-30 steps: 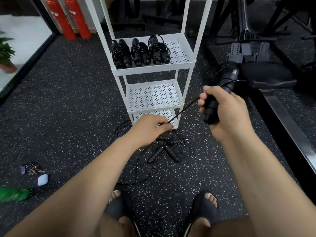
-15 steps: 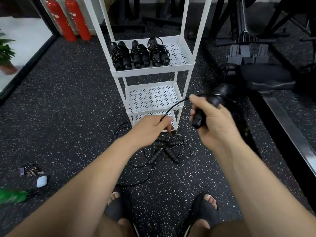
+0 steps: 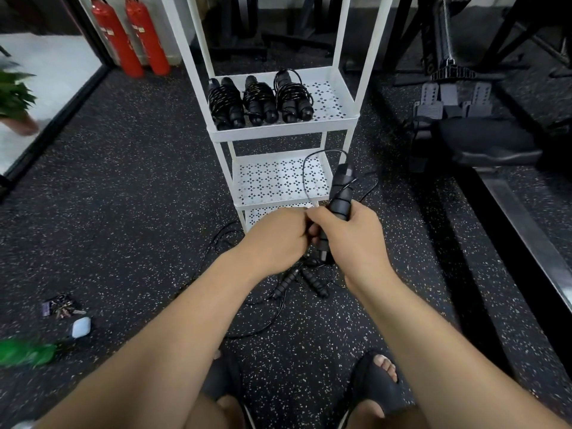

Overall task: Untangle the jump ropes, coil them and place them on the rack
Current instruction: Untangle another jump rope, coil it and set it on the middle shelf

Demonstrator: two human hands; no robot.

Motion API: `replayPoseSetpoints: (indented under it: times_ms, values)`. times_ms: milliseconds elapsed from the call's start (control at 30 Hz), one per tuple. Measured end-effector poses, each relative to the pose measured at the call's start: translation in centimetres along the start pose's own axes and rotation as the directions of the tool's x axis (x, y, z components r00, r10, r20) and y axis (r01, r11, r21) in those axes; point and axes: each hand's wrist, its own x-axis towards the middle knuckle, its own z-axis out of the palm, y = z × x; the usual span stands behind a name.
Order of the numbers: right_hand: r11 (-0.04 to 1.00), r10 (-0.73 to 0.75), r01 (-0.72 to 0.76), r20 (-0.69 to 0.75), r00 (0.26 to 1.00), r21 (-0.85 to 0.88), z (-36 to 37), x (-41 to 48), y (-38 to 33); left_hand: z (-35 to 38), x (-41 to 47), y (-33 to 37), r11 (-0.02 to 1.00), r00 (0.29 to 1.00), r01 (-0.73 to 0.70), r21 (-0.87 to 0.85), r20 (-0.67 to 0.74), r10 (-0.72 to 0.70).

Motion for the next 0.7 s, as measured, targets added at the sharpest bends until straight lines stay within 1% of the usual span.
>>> replayPoseSetpoints:
  times_ms: [100, 233, 433, 567, 700]
  values:
    - [0.997, -0.038, 0.042, 0.063, 0.997, -0.067, -0.4, 0.1, -0.4, 0.0, 0.2, -0.9, 0.998, 1.000, 0.031, -0.055, 0.007, -0.030]
    - [0.999, -0.032, 0.032, 0.084, 0.996, 0.001, -0.9, 0.5, -1.0, 0.0, 0.5, -2.0, 0.996, 0.999, 0.051, -0.068, -0.002, -0.051]
    - [0.984, -0.044, 0.044, 0.000, 0.999, 0.171, -3.1, 1.3, -3.0, -0.4, 0.3, -3.4, 0.994, 0.996, 0.072, -0.079, -0.046, -0.076]
    - [0.951, -0.026, 0.053, -0.093, 0.995, 0.305, -5.6, 2.1, -4.5, -0.5, 0.4, -4.7, 0.980, 0.991, 0.121, -0.157, -0.035, -0.128]
    - [0.922, 0.020, 0.028, -0.120, 0.993, 0.386, -7.2, 2.4, -4.8, -0.7, 0.5, -4.5, 0.986, 0.993, 0.084, -0.145, -0.065, -0.094]
